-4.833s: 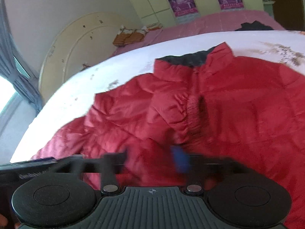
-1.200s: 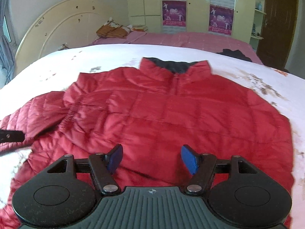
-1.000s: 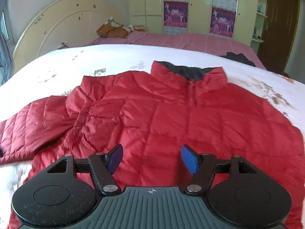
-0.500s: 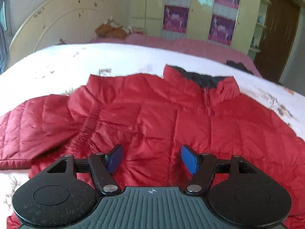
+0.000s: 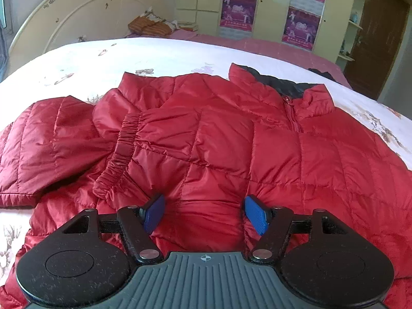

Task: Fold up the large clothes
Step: 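Grasp the cuff of the other sleeve with the left gripper, then carry the sleeve across the jacket body with the left gripper and release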

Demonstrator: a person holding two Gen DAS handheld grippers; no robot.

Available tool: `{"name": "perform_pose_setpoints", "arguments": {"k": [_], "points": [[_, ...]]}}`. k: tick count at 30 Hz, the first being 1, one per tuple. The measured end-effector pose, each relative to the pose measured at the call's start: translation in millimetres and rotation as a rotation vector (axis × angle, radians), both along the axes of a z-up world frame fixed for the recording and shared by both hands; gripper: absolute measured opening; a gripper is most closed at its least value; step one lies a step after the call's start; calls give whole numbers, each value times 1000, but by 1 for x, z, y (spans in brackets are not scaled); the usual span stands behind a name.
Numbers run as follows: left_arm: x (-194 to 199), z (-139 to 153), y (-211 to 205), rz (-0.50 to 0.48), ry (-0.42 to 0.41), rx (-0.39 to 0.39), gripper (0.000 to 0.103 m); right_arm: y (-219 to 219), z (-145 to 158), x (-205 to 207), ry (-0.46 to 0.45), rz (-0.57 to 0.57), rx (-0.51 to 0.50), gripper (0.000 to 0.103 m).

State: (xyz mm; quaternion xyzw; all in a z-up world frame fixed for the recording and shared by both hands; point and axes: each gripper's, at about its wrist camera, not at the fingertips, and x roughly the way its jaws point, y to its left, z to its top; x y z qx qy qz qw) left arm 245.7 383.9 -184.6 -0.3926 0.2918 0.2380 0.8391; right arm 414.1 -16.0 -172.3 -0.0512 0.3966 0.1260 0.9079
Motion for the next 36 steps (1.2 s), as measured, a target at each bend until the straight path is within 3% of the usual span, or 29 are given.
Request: {"name": "perform_pose_setpoints", "arguments": {"k": [3,9,12,20,28,36], "points": [[4,6,1,-22,-18,8,16,0,0,-1,-2,-7,1,69],[34,52,-32,-197,-106,153,13,-3,9,5,32,-10,26,69],[56,75,-63,-299,-155,229,14,-9,13,5,30,-15,59,69],[119,102,-174,-588,-236,284,14,-50,39,-1,-19,-29,113,69],[186,80,-308,-907,-217,301,14,-133,47,-9,-19,-152,156,69],[211,25,-398,-1137,-69,402,18,-195,52,-24,-9,-235,216,69]]}}
